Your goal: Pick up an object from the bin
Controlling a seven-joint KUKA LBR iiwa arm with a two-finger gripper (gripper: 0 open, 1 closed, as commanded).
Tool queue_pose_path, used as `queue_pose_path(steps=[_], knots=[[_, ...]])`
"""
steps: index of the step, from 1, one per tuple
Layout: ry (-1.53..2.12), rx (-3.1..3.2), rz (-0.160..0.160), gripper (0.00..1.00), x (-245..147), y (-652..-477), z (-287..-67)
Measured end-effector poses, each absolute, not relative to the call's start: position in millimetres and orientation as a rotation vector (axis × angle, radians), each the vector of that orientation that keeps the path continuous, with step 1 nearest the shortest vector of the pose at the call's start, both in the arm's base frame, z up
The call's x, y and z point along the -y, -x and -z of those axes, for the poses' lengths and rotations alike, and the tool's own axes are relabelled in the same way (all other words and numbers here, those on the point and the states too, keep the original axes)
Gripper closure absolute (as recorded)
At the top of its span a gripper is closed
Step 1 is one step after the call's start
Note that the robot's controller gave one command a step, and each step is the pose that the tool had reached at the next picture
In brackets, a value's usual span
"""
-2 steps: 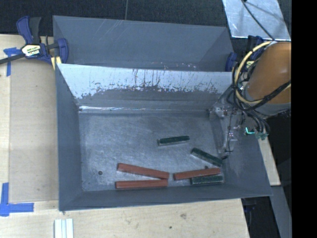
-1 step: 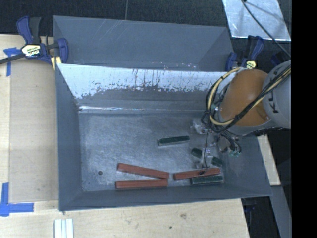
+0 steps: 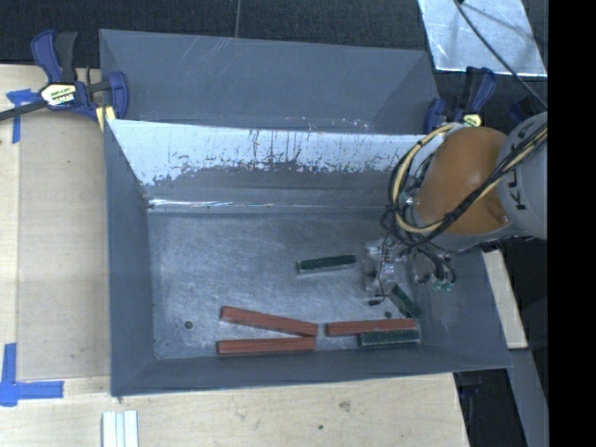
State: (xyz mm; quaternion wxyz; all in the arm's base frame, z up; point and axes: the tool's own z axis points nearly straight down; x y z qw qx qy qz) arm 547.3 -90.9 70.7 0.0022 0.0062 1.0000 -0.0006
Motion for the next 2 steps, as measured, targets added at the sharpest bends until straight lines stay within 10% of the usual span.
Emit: queue_pose_path(steps=[1, 2], knots=[[-0.018, -3.138, 0.002, 0.0, 91, -546.9, -70], [0.026, -3.133, -0.005, 0.0, 24, -603.7, -71]])
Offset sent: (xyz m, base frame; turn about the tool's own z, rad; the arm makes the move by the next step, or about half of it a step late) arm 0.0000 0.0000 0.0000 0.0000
